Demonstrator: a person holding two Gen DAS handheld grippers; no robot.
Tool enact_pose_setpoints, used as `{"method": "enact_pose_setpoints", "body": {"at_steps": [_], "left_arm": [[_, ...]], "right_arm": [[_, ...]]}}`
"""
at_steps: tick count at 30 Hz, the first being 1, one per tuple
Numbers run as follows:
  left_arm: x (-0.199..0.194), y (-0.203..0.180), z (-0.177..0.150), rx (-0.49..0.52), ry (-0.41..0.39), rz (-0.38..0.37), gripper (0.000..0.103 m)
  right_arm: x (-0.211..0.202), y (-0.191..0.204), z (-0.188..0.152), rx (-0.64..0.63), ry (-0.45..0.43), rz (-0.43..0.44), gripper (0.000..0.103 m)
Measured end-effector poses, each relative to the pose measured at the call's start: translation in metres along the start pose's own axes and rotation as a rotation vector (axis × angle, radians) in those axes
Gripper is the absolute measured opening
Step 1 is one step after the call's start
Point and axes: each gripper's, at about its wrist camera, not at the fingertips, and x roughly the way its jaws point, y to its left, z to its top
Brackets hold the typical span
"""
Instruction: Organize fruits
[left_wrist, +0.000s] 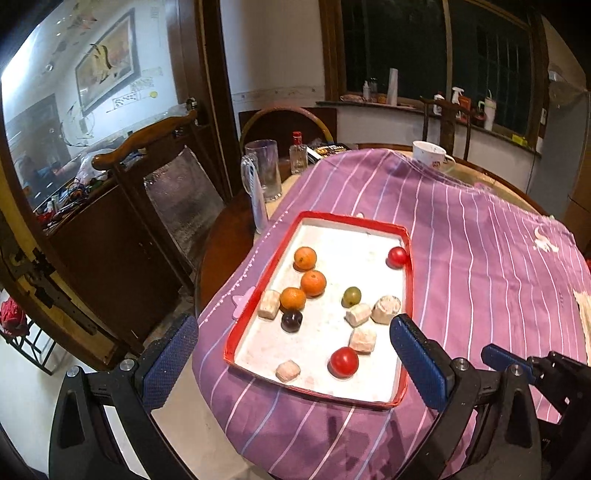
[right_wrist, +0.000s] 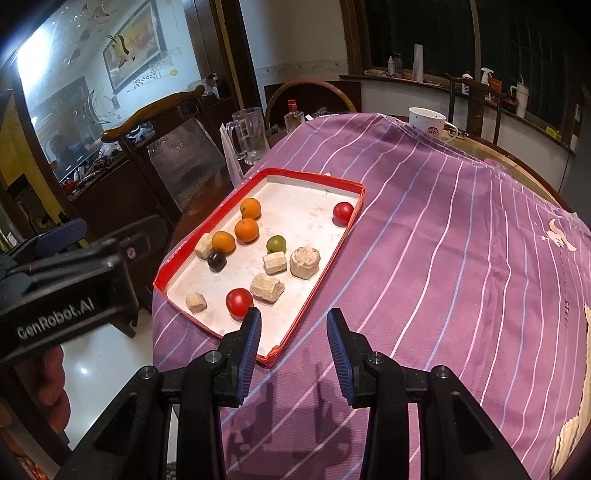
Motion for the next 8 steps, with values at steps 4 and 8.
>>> {"method": "enact_pose_setpoints", "body": {"at_steps": [4, 8], "left_arm": [[0.005, -0.007, -0.001, 0.023, 0.015, -0.016, 0.103], [0.016, -0.017, -0.002, 0.023, 0.066, -0.059, 0.103]], "right_arm": [[0.003, 0.0, -0.001, -0.001, 0.011, -0.002, 0.041], [0.006, -0.006, -0.003, 0.007, 0.027, -0.011, 0.041]]}}
